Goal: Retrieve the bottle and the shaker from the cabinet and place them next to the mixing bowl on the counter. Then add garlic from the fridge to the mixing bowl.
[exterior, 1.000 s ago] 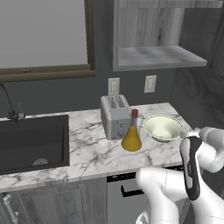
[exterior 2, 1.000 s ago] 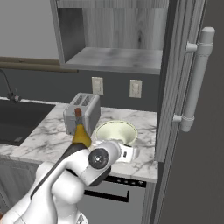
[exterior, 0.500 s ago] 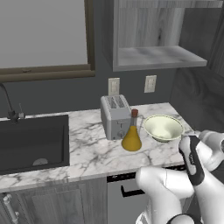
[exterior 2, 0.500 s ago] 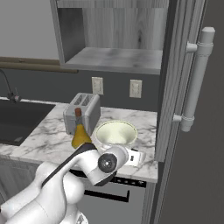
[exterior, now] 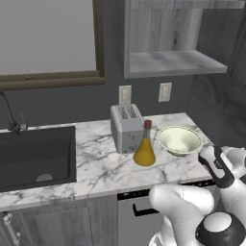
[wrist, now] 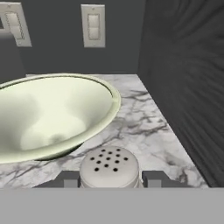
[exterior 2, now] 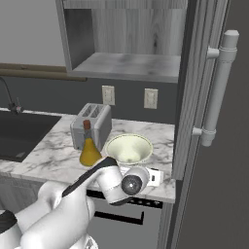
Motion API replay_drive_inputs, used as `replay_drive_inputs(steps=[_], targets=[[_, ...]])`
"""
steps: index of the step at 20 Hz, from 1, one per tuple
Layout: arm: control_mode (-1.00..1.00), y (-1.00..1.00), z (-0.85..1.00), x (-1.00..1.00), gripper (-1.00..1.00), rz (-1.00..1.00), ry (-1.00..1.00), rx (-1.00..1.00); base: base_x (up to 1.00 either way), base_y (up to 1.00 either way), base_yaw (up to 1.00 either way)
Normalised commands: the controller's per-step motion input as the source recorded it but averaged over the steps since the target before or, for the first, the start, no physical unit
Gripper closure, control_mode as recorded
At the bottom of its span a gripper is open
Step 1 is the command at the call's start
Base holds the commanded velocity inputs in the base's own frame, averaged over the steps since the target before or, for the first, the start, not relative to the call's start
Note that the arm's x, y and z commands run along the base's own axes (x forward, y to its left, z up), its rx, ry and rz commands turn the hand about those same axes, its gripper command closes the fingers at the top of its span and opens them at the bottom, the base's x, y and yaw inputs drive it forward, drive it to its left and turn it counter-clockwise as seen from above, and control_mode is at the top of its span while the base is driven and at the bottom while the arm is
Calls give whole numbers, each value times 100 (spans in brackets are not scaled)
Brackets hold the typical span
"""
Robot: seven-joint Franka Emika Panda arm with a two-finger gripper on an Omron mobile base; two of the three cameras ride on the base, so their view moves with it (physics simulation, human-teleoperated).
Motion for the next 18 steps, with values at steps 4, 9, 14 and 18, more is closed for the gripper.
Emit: replay_drive_inputs(steps=[4,9,14,18], targets=[[-100,0,-31,22,100,8,0,0,0,0,0],[-100,0,-28,36,100,4,0,0,0,0,0],[-100,0,-20,43,100,0,0,0,0,0,0],[-100,0,-25,33,100,0,0,0,0,0,0]])
